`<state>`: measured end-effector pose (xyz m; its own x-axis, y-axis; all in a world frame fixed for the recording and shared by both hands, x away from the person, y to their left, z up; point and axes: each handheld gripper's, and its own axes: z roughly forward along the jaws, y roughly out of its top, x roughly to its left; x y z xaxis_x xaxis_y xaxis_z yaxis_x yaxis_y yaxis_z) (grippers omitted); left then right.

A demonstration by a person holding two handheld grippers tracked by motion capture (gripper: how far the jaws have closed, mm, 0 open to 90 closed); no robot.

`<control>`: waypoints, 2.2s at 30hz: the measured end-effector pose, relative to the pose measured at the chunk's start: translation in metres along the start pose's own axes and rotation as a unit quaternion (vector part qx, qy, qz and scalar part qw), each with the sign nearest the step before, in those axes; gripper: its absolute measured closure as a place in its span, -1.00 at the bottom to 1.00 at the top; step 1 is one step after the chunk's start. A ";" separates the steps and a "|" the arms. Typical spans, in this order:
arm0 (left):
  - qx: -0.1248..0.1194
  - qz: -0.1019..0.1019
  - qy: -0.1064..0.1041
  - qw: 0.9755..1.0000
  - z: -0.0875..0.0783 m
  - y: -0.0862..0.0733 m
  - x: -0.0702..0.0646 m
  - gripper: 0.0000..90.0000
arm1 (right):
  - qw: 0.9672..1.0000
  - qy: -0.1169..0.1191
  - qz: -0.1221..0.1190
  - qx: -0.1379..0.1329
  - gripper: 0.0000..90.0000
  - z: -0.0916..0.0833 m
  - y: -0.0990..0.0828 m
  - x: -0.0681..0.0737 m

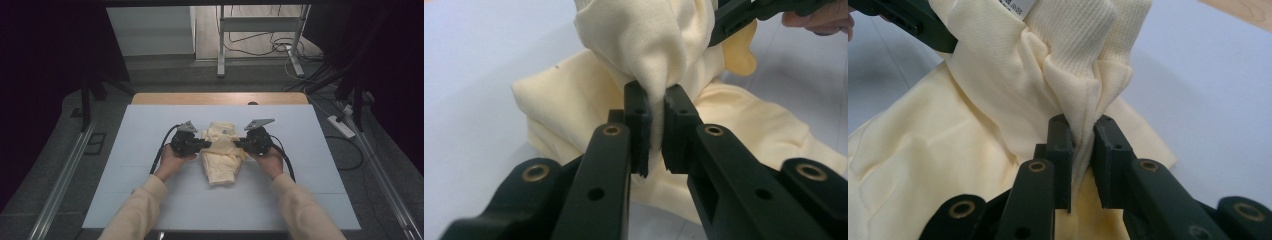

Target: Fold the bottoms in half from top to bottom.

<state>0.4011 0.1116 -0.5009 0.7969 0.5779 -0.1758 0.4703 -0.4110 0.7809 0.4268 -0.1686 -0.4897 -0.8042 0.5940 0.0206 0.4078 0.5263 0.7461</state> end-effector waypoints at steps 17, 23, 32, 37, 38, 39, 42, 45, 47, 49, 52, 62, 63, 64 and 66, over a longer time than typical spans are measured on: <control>0.008 0.000 -0.006 1.000 -0.002 -0.009 -0.012 0.78 | 1.000 -0.002 -0.004 -0.011 0.71 -0.012 -0.015 0.016; 0.006 -0.003 -0.008 1.000 -0.002 -0.010 -0.012 0.76 | 1.000 0.000 -0.002 -0.017 0.70 -0.013 -0.018 0.018; 0.006 -0.002 -0.007 1.000 -0.003 -0.012 -0.012 0.71 | 1.000 -0.003 -0.006 -0.018 0.67 -0.015 -0.019 0.022; 0.005 -0.002 -0.007 1.000 -0.003 -0.012 -0.013 0.66 | 1.000 -0.004 -0.009 -0.018 0.67 -0.016 -0.021 0.025; 0.006 -0.003 -0.007 1.000 -0.003 -0.012 -0.013 0.65 | 1.000 -0.004 -0.010 -0.017 0.66 -0.017 -0.021 0.025; 0.006 -0.003 -0.006 1.000 -0.003 -0.012 -0.013 0.63 | 1.000 -0.004 -0.010 -0.018 0.66 -0.017 -0.021 0.025; 0.007 -0.004 -0.001 1.000 -0.003 -0.012 -0.013 0.57 | 1.000 -0.004 -0.012 -0.018 0.60 -0.017 -0.021 0.026; 0.004 -0.006 0.000 1.000 -0.004 -0.012 -0.013 0.50 | 1.000 -0.010 -0.016 -0.018 0.51 -0.017 -0.021 0.028; 0.004 -0.008 0.002 1.000 -0.004 -0.012 -0.013 0.41 | 1.000 -0.013 -0.013 -0.021 0.44 -0.018 -0.020 0.028; 0.003 -0.012 0.006 1.000 -0.005 -0.012 -0.013 0.30 | 1.000 -0.018 -0.012 -0.023 0.35 -0.020 -0.020 0.028; 0.005 -0.024 0.011 1.000 -0.011 -0.011 -0.014 0.00 | 0.999 -0.023 -0.008 -0.029 0.22 -0.025 -0.019 0.028; -0.006 -0.041 0.012 0.999 -0.050 -0.009 -0.024 -0.17 | 0.999 -0.004 0.023 -0.045 0.02 -0.064 -0.018 0.032; -0.006 -0.041 0.014 0.999 -0.050 -0.009 -0.023 -0.17 | 0.999 -0.002 0.030 -0.041 0.02 -0.065 -0.017 0.031; -0.006 -0.043 0.016 0.999 -0.050 -0.009 -0.023 -0.17 | 0.999 -0.002 0.032 -0.043 0.02 -0.066 -0.017 0.030; -0.007 -0.045 0.018 0.999 -0.049 -0.008 -0.023 -0.18 | 0.999 -0.002 0.035 -0.042 0.02 -0.065 -0.016 0.029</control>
<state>0.3604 0.1364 -0.4740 0.7367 0.6380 -0.2240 0.5343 -0.3463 0.7711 0.3690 -0.1993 -0.4577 -0.7732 0.6301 0.0719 0.4252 0.4309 0.7960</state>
